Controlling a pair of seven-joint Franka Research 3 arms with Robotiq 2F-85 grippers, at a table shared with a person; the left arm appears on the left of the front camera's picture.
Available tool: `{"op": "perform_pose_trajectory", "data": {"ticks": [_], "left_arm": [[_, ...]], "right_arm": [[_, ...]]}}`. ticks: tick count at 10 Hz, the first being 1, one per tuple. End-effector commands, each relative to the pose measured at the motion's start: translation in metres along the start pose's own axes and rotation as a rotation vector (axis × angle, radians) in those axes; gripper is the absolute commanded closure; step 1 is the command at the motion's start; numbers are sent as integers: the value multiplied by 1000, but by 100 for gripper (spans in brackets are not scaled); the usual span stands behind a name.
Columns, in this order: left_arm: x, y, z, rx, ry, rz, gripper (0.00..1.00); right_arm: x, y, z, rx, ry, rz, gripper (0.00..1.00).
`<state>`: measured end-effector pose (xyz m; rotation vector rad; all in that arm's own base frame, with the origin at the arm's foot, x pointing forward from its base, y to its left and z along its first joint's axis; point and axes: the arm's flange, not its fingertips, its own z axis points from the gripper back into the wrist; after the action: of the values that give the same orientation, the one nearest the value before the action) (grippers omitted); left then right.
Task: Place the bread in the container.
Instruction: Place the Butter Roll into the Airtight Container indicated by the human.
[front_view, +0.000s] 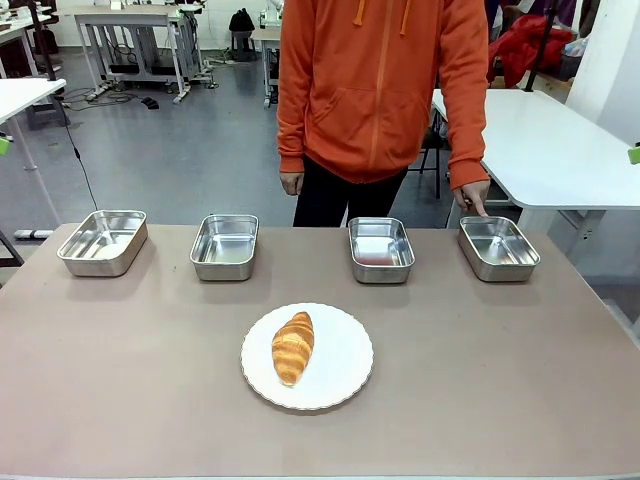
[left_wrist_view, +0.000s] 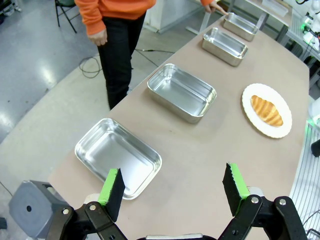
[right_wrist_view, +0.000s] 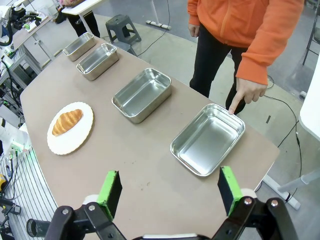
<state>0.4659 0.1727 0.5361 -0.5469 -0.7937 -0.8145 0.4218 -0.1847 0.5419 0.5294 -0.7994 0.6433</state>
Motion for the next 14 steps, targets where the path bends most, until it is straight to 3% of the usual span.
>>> {"op": "perform_pose_trajectory", "data": {"ticks": [1, 3, 5, 8, 10, 12, 14], "left_arm": [[1, -1, 1, 0, -7, -2, 0], [1, -1, 1, 0, -7, -2, 0], [1, -1, 1, 0, -7, -2, 0], [1, -1, 1, 0, -7, -2, 0], [1, -1, 1, 0, -7, -2, 0], [1, -1, 1, 0, -7, -2, 0], [1, -1, 1, 0, -7, -2, 0]], "right_arm": [[14, 14, -10, -37, 29, -14, 0], [47, 50, -42, -86, 48, -109, 0], [77, 95, -94, -189, 132, -265, 0], [95, 198, -187, -319, 226, -406, 0], [93, 259, -237, -395, 273, -498, 0], [75, 310, -282, -447, 332, -486, 0], [46, 350, -333, -493, 494, -574, 0]]}}
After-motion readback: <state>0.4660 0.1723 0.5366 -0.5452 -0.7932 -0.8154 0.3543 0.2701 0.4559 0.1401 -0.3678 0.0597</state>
